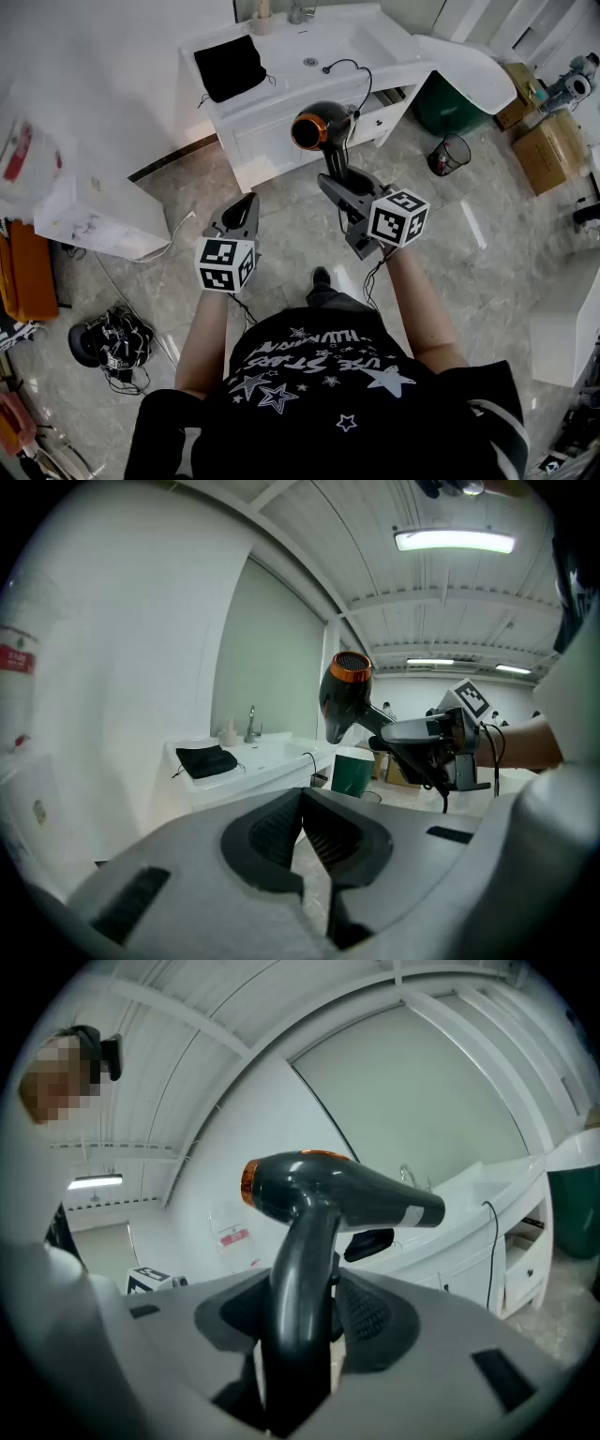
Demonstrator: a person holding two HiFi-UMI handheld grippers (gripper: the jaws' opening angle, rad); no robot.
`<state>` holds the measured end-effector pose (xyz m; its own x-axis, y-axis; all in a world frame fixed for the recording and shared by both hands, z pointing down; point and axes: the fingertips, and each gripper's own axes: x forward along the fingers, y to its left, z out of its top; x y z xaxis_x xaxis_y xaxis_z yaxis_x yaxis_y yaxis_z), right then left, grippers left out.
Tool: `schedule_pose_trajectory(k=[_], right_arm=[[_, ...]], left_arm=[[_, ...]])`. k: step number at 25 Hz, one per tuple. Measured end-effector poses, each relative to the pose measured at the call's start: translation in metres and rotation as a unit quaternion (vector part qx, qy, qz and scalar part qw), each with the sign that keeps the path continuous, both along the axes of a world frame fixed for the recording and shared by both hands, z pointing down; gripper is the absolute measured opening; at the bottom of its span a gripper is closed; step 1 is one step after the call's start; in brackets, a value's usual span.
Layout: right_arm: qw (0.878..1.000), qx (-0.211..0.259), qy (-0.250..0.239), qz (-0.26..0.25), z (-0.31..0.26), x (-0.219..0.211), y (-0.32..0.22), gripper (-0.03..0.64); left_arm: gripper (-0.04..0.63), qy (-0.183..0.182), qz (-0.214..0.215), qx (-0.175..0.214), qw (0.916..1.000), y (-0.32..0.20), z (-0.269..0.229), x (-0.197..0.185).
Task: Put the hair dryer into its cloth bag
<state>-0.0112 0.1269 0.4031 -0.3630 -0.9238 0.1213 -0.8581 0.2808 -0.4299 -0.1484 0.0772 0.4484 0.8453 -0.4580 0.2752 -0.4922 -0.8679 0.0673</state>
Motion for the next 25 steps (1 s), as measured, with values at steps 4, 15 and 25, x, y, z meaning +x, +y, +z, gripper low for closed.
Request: schedule_pose_trajectory(k=[4, 15, 25], right_arm=[[1.0, -0.004, 0.003, 0.002, 0.002, 0.0, 0.0, 0.199], [1.0, -0.011, 0.007, 0.003, 0.007, -0.007, 0.004, 0.199], [1.0, -0.026, 0.004, -0.009, 0.027, 0.006, 0.001, 0.199]], left_arm=[[0.011, 0.001, 0.0, 0.002, 1.0, -0.001, -0.002, -0.001], [0.011, -0.007, 0.0, -0.011, 0.9999, 0.01, 0.007, -0.022], [0.011, -0.018, -0.018, -0.025, 0.9994, 0.001, 0.025, -0.02]])
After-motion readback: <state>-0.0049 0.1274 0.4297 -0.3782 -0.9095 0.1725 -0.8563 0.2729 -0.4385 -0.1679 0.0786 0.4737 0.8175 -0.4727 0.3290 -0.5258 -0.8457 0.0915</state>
